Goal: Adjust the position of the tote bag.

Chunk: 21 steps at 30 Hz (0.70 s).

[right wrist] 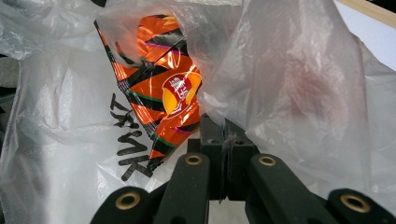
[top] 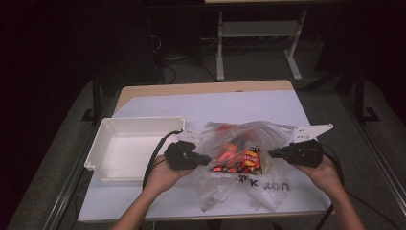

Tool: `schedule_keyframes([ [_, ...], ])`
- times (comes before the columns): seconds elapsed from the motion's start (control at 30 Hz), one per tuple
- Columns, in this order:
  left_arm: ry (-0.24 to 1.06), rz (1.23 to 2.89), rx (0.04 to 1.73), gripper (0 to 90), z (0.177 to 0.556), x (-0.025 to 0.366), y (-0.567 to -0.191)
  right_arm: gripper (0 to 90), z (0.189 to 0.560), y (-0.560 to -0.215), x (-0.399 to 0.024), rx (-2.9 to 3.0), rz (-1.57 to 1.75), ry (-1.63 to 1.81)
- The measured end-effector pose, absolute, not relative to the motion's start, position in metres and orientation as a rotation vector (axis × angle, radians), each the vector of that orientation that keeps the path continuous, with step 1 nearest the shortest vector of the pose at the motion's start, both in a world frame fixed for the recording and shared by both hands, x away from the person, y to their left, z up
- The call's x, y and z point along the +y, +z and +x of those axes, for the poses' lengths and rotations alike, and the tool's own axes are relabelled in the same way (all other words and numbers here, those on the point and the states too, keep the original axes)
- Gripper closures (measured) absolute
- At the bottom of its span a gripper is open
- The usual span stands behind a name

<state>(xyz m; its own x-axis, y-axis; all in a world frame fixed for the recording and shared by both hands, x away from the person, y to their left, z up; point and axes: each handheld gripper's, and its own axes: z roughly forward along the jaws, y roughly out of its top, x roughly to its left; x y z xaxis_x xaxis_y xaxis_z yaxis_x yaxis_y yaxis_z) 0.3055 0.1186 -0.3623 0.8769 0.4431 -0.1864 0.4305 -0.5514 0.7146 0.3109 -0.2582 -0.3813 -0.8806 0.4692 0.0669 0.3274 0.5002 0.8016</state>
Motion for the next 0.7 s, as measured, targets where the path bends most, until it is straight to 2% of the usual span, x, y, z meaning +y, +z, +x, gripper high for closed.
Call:
schedule_keyframes([
  [0.17,0.049,2.22,0.656,90.0,0.308,0.121,-0.362,88.4,0.311,-0.378,-0.258,2.576,0.686,1.318],
  [0.33,0.142,2.261,0.693,90.0,0.312,0.118,-0.364,88.5,0.314,-0.376,-0.257,2.573,0.691,1.302],
  [0.7,0.163,2.36,0.707,90.0,0.324,0.091,-0.382,88.6,0.331,-0.384,-0.248,2.61,0.749,1.255],
])
